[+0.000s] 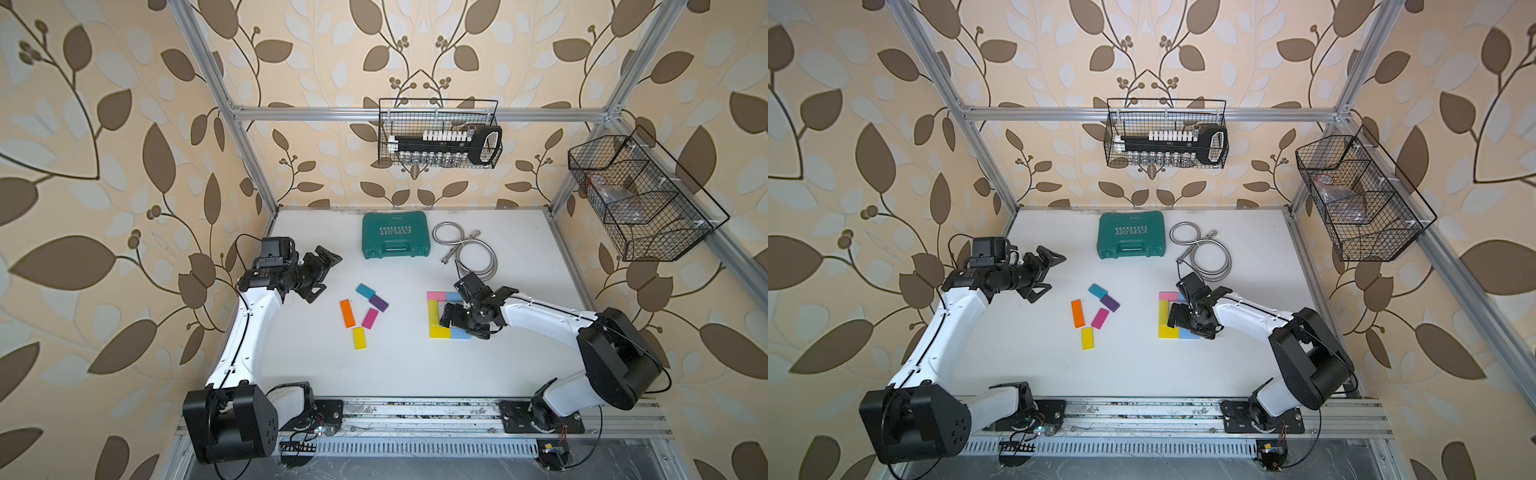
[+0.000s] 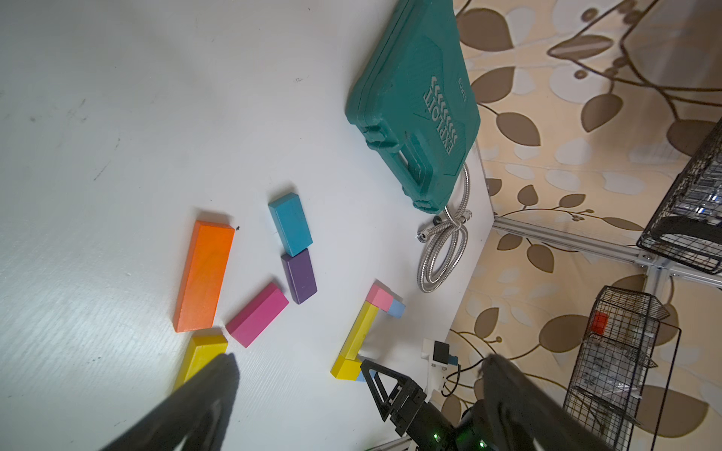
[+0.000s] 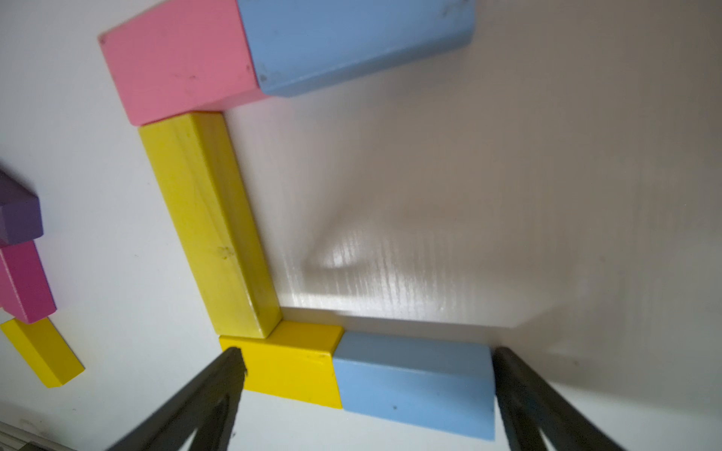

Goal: Assemble the letter c with building blocks
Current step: Assemble the building block at the center of the board, then pick up the building block from the center of the board.

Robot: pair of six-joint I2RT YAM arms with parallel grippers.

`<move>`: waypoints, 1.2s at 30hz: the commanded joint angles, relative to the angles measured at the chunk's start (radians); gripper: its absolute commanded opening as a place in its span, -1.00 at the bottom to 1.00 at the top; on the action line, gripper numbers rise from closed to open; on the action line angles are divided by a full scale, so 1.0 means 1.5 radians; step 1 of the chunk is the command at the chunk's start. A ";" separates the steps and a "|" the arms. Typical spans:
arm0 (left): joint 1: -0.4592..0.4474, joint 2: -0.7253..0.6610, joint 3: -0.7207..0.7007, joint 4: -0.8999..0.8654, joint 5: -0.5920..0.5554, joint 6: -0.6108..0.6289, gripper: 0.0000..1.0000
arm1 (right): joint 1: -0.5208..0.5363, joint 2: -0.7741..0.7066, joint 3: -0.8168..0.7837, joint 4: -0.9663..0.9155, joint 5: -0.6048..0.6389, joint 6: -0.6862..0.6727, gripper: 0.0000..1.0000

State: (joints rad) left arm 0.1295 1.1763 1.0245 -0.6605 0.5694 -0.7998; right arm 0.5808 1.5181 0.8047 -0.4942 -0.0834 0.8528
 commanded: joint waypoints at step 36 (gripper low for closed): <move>-0.004 0.056 0.078 -0.061 -0.134 0.080 0.98 | 0.111 0.163 0.516 -0.171 -0.046 -0.256 0.59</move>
State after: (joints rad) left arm 0.1295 1.2411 1.0882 -0.7311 0.4232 -0.7296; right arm 0.7067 1.6569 1.4994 -0.6914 -0.1150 0.5499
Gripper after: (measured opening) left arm 0.988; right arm 0.812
